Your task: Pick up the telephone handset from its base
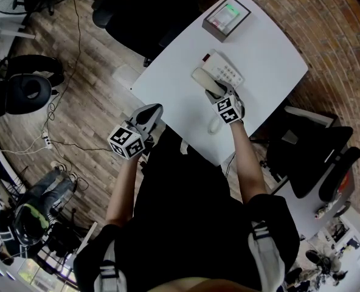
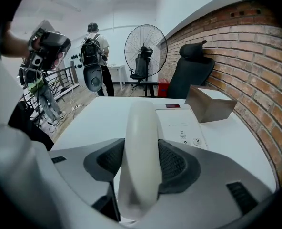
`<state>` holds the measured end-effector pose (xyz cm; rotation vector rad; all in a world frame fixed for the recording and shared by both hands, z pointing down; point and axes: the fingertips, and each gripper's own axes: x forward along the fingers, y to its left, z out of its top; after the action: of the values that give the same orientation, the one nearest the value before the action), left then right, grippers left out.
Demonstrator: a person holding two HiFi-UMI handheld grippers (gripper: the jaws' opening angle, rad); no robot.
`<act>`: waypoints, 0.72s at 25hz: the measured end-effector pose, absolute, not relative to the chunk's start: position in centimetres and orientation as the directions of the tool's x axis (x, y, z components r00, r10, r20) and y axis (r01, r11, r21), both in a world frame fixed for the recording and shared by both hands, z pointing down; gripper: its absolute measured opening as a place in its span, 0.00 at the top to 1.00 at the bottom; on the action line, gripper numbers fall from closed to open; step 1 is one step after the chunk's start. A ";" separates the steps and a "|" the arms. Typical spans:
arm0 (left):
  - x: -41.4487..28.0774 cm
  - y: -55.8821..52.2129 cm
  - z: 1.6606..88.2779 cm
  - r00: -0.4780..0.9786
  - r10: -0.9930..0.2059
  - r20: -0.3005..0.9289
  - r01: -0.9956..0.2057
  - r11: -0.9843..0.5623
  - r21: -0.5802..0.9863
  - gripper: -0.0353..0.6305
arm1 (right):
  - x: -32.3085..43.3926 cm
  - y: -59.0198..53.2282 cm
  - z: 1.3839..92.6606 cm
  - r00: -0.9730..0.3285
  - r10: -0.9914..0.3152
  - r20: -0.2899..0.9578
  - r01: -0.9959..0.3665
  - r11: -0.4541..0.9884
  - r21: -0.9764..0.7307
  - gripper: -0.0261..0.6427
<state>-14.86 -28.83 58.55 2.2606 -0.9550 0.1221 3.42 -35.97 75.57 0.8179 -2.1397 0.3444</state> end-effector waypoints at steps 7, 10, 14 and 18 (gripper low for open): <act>-15.0 -28.6 58.1 0.725 -0.610 0.320 -0.668 -0.510 0.542 0.92 | 3.4 -35.8 75.6 -0.459 -0.438 0.773 -0.657 0.753 0.037 0.65; -14.9 -28.3 58.0 0.726 -0.610 0.319 -0.667 -0.511 0.542 0.92 | 3.5 -35.8 75.5 -0.457 -0.438 0.774 -0.662 0.748 0.032 0.65; -14.9 -27.8 57.8 0.726 -0.610 0.317 -0.667 -0.513 0.541 0.92 | 3.4 -35.8 75.4 -0.454 -0.440 0.775 -0.665 0.746 0.034 0.65; -15.2 -27.6 57.6 0.727 -0.611 0.315 -0.666 -0.514 0.540 0.92 | 3.2 -35.8 75.2 -0.451 -0.457 0.767 -0.669 0.742 0.048 0.65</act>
<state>-15.19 -27.64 57.60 2.2743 -0.9613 0.1102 3.21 -35.80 75.17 0.8441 -2.1260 0.3320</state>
